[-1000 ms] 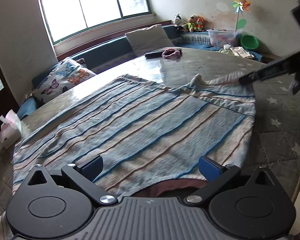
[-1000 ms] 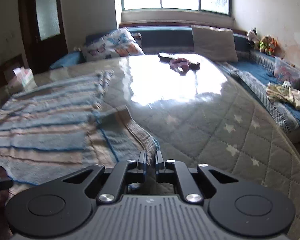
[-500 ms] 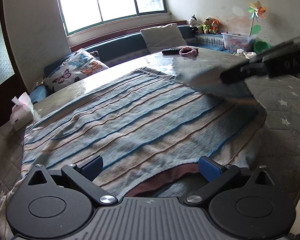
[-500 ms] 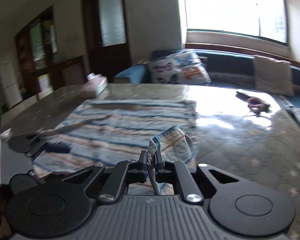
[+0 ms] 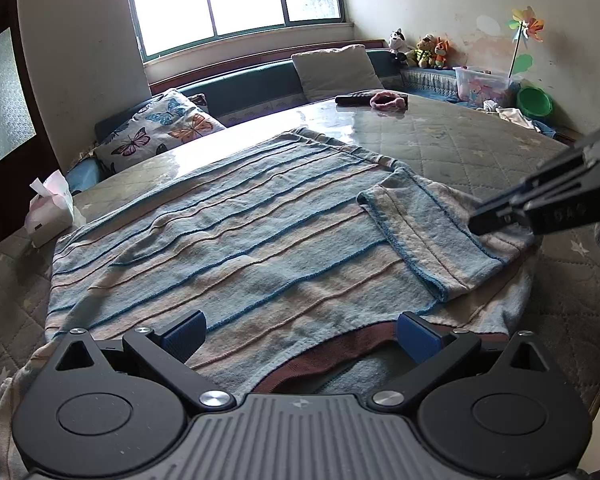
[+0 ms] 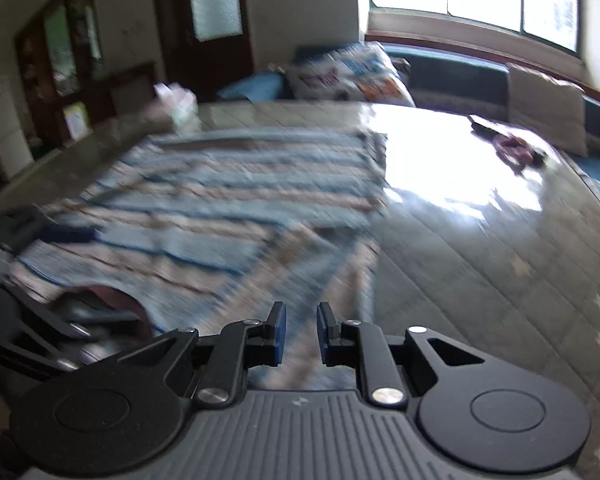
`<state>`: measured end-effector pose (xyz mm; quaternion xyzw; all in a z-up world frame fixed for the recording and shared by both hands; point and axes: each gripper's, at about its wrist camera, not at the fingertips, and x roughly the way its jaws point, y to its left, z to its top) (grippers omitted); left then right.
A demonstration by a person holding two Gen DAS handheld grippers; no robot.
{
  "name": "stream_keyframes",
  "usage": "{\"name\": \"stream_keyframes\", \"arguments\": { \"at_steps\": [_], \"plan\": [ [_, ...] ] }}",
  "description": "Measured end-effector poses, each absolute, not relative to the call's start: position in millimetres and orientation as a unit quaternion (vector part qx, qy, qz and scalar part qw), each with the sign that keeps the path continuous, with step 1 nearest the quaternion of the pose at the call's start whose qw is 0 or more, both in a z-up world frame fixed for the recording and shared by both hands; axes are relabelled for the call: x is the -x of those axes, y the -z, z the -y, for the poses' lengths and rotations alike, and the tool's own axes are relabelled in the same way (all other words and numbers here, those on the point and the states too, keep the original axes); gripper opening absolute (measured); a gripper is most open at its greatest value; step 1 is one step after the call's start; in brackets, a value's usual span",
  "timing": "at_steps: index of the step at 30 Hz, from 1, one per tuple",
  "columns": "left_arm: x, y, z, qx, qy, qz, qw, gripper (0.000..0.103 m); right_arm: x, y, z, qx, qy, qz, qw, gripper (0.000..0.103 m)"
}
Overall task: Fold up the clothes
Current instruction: 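Reach the left gripper to the folded towel edge and close on it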
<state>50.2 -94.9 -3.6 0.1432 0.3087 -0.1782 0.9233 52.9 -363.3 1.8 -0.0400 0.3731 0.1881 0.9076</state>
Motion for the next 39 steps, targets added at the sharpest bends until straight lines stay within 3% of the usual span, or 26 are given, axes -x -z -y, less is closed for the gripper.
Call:
{"name": "stream_keyframes", "arguments": {
  "at_steps": [3,7,10,20,29,39],
  "plan": [
    [-51.3,1.0,87.7,-0.134,0.167,-0.310,0.926,0.103,-56.5,1.9,369.1,0.037,-0.184,-0.383,0.904,0.016],
    [-52.6,-2.1,72.1,-0.120,0.142,-0.313,0.931,0.103,-67.1,-5.5,361.9,0.049,-0.187,-0.370,0.909,0.025],
    [-50.7,-4.1,52.4,-0.107,0.109,-0.316,0.936,0.103,-85.8,-4.8,352.8,0.053,-0.186,-0.364,0.911,0.027],
    [-30.0,-11.6,-48.4,-0.047,-0.051,-0.325,0.943,0.102,-100.9,-4.2,318.7,0.101,-0.195,-0.356,0.908,0.041],
    [0.4,-6.3,-120.3,0.003,-0.154,-0.340,0.928,0.100,-75.7,-20.4,233.9,0.153,-0.316,-0.339,0.873,0.053],
    [16.6,-1.5,-142.5,0.036,-0.156,-0.332,0.930,0.093,-37.0,-8.6,136.3,0.243,-0.439,-0.326,0.801,0.057]
  ]
}}
